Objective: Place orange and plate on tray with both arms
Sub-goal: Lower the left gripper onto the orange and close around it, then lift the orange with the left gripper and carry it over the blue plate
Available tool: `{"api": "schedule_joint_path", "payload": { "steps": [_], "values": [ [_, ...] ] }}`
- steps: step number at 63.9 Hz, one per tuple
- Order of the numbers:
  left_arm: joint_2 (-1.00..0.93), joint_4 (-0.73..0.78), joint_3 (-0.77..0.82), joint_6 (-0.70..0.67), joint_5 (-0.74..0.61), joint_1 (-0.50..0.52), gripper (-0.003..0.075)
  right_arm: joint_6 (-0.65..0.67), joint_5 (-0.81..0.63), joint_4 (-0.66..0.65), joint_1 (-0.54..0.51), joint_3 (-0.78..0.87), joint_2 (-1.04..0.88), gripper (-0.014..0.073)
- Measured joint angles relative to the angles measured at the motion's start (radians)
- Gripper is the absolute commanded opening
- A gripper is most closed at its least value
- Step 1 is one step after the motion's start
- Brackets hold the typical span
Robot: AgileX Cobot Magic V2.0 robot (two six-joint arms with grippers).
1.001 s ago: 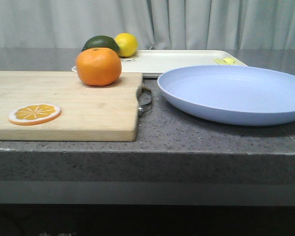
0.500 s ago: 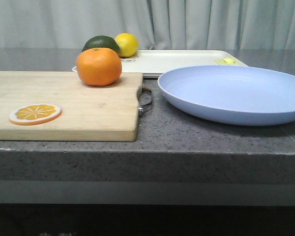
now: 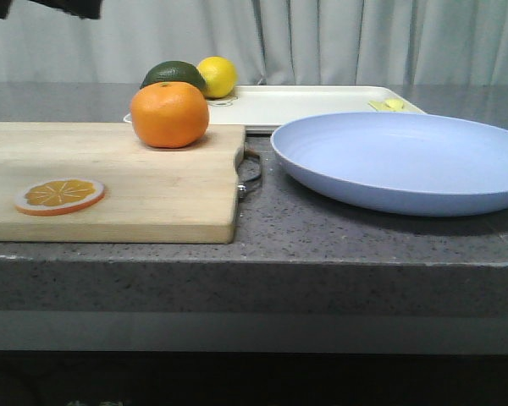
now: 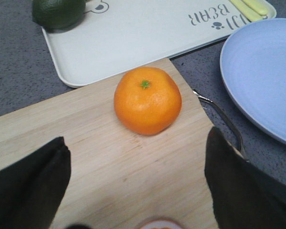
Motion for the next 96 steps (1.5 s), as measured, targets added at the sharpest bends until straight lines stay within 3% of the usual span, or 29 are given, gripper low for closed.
{"api": "schedule_joint_path", "payload": {
  "steps": [9, 27, 54, 62, 75, 96],
  "values": [
    [0.173, 0.000, -0.118, 0.000, 0.002, -0.002, 0.0576, 0.000, 0.008, 0.000, 0.000, 0.000, 0.000, 0.0623],
    [0.390, 0.000, -0.309, 0.000, 0.049, -0.002, 0.0657, -0.002, 0.013, 0.000, 0.000, 0.000, 0.000, 0.0623],
    [0.549, 0.000, -0.382, 0.000, 0.076, -0.002, 0.0649, -0.002, 0.017, 0.000, 0.000, 0.000, 0.000, 0.0623],
    [0.558, 0.000, -0.382, 0.000, 0.087, -0.002, 0.0613, -0.002, 0.022, 0.000, 0.000, 0.000, 0.000, 0.0623],
    [0.558, 0.000, -0.383, 0.000, 0.101, -0.004, 0.0454, -0.002, 0.032, 0.000, 0.000, 0.000, 0.000, 0.0623],
    [0.560, 0.000, -0.452, 0.000, 0.157, -0.084, 0.0447, -0.002, 0.032, 0.000, 0.000, 0.000, 0.000, 0.0623]
  ]
}}
